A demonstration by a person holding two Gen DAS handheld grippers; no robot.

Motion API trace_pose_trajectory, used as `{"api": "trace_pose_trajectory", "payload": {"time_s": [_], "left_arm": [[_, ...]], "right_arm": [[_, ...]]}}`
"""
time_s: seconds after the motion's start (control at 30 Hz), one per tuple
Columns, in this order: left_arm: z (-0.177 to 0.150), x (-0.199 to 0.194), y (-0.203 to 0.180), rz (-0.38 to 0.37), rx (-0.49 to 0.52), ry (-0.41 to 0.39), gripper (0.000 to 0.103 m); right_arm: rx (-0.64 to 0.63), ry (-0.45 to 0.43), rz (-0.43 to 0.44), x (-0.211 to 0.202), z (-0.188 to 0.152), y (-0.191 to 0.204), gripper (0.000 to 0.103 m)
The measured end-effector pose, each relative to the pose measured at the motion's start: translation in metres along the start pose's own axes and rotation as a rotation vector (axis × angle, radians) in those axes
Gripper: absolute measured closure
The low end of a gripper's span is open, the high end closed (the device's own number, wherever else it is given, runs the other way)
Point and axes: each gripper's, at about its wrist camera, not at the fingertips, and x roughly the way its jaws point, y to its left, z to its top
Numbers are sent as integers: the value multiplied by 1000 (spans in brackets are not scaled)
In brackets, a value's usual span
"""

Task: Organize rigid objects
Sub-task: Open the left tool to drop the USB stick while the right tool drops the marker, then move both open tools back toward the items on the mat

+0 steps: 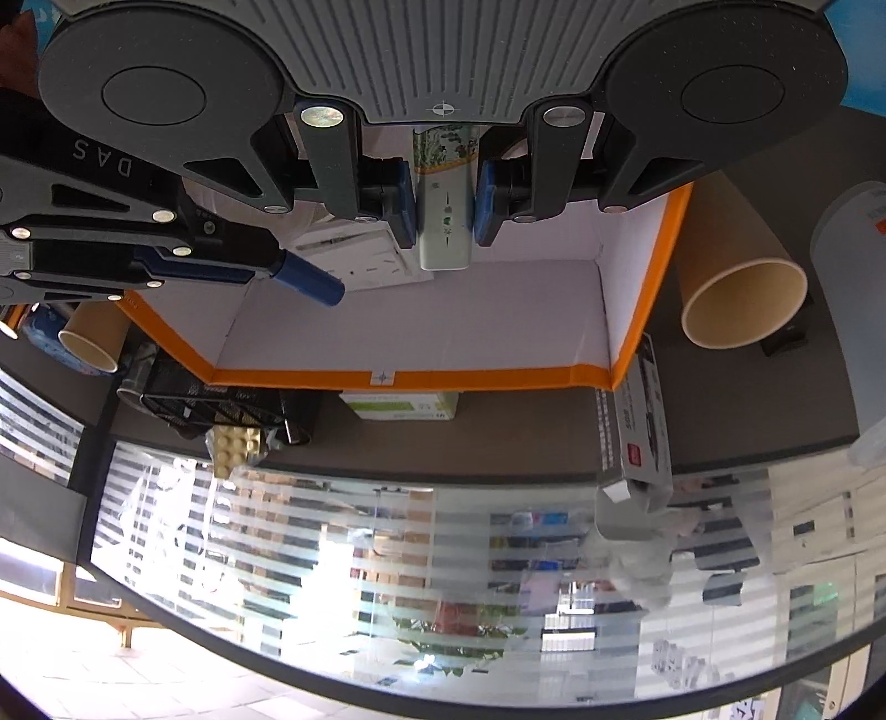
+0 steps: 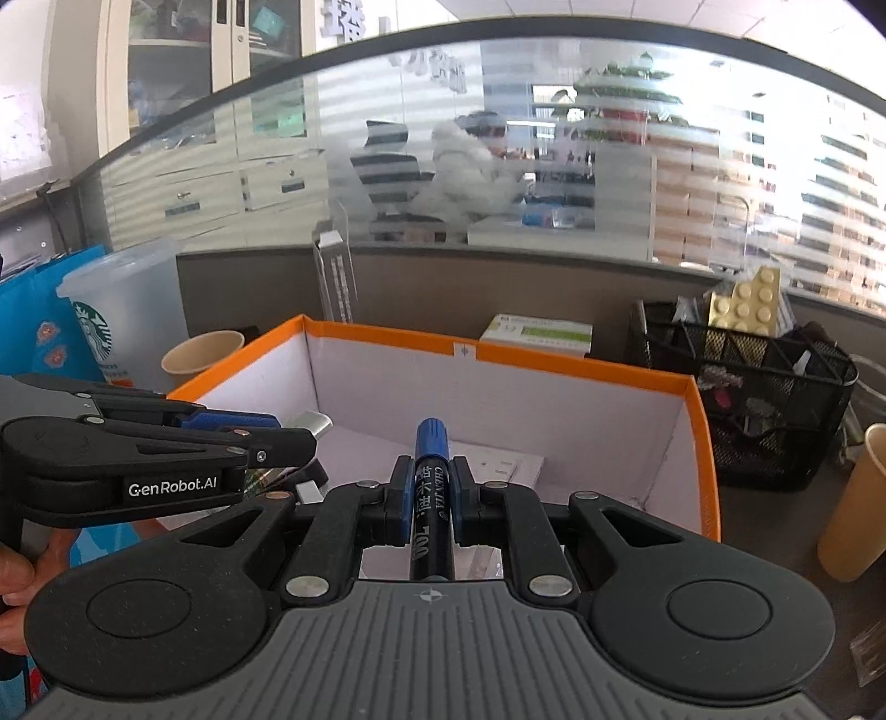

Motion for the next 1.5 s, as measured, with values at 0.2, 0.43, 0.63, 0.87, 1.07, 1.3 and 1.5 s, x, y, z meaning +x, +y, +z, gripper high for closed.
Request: {"api": "trace_pose_trajectory", "payload": {"time_s": [0.2, 0.43, 0.63, 0.87, 1.07, 1.3, 1.5], "left_arm": [[-3, 12, 0, -12, -7, 41, 83], [-6, 24, 3, -21, -29, 81, 83], [-6, 27, 4, -19, -34, 81, 81], [-3, 10, 5, 3, -51, 66, 49], [-9, -48, 4, 51, -6, -39, 17], [-57, -95, 19, 90, 4, 1, 10], [-99, -99, 24, 117, -33, 105, 10]], "right_arm": [[8, 6, 0, 4, 1, -4, 91], [11, 22, -7, 16, 4, -5, 88], [16, 27, -10, 18, 3, -6, 83], [28, -11, -26, 4, 4, -5, 81], [-26, -112, 3, -60, 3, 7, 59], [-120, 45, 154, -110, -60, 37, 42], [-312, 169, 274, -109, -115, 70, 29]]}}
